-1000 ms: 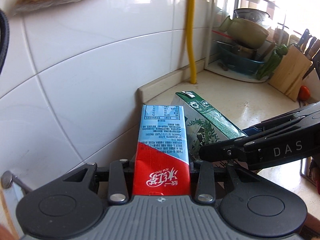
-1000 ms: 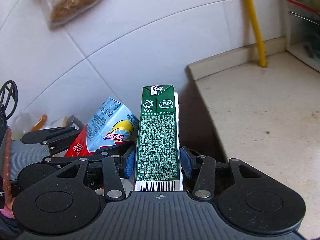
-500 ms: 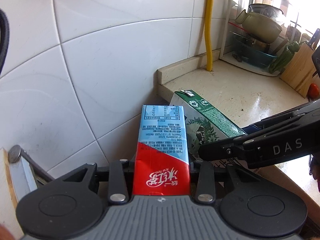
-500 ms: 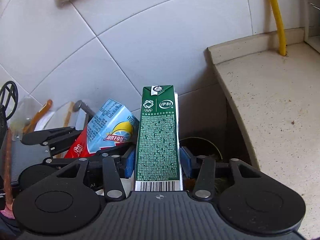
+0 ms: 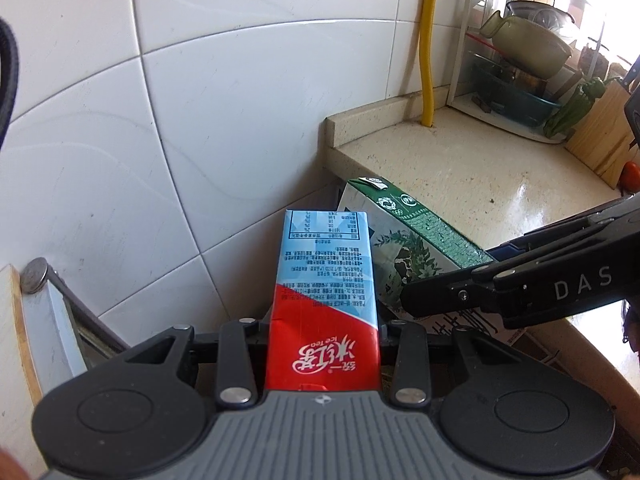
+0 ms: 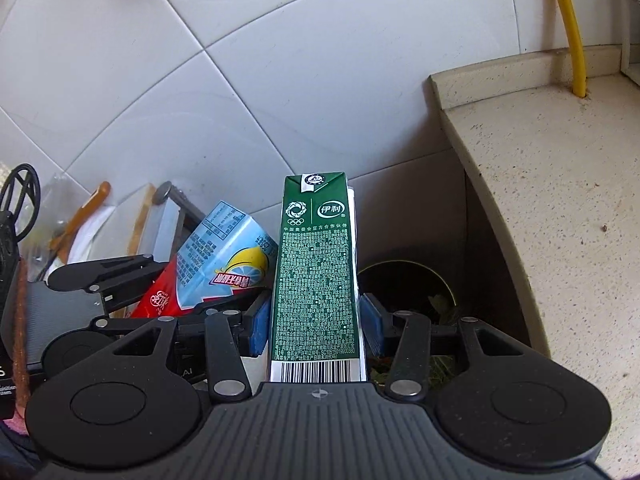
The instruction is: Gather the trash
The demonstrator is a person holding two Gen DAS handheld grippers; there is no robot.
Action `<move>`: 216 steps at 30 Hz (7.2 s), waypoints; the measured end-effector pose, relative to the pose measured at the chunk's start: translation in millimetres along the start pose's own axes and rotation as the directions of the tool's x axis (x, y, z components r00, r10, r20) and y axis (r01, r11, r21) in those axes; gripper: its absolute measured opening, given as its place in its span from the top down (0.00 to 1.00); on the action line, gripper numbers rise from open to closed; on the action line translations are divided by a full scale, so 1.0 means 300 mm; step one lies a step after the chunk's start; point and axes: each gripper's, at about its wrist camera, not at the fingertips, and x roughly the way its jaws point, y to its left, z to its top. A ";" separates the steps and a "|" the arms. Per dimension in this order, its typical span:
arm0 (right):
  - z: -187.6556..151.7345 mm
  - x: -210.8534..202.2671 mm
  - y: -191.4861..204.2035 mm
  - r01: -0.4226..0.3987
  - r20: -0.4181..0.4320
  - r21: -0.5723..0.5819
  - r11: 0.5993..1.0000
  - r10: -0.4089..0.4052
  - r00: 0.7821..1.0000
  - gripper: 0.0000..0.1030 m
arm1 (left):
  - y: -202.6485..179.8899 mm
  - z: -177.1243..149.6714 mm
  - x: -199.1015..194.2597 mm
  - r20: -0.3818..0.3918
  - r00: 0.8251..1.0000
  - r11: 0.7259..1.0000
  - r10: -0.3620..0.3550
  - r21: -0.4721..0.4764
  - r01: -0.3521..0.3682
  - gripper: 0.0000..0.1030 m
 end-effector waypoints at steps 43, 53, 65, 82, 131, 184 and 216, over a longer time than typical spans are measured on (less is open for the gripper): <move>-0.104 0.280 -0.234 0.136 -0.121 0.145 0.980 -0.119 0.985 0.45 | 0.037 -0.025 0.561 -0.389 0.913 0.986 0.123 -0.054 -0.156 0.41; -0.200 0.264 -0.243 0.179 -0.161 0.181 0.967 -0.151 0.975 0.40 | -0.006 -0.008 0.495 -0.315 0.947 0.995 0.067 -0.048 -0.087 0.41; -0.154 0.134 -0.220 0.177 -0.055 0.165 0.970 -0.170 0.984 0.32 | -0.006 0.024 0.376 -0.234 0.970 0.989 0.070 -0.113 -0.098 0.41; -0.138 0.226 -0.248 0.159 -0.083 0.172 0.972 -0.146 0.986 0.29 | -0.010 0.016 0.383 -0.180 0.983 0.993 -0.034 -0.119 0.012 0.41; -0.142 0.071 0.005 0.157 0.051 0.031 0.987 -0.159 0.986 0.22 | 0.040 -0.036 0.177 -0.075 0.995 0.977 0.065 -0.199 -0.079 0.41; -0.321 -0.270 -0.332 0.148 0.071 -0.015 0.989 -0.147 0.987 0.18 | -0.474 -0.115 0.000 0.008 0.968 0.930 0.250 -0.279 -0.238 0.28; -0.293 -0.164 -0.257 0.249 0.087 -0.024 0.968 -0.246 0.965 0.17 | -0.404 -0.157 0.024 -0.054 0.919 0.857 0.391 -0.343 -0.384 0.20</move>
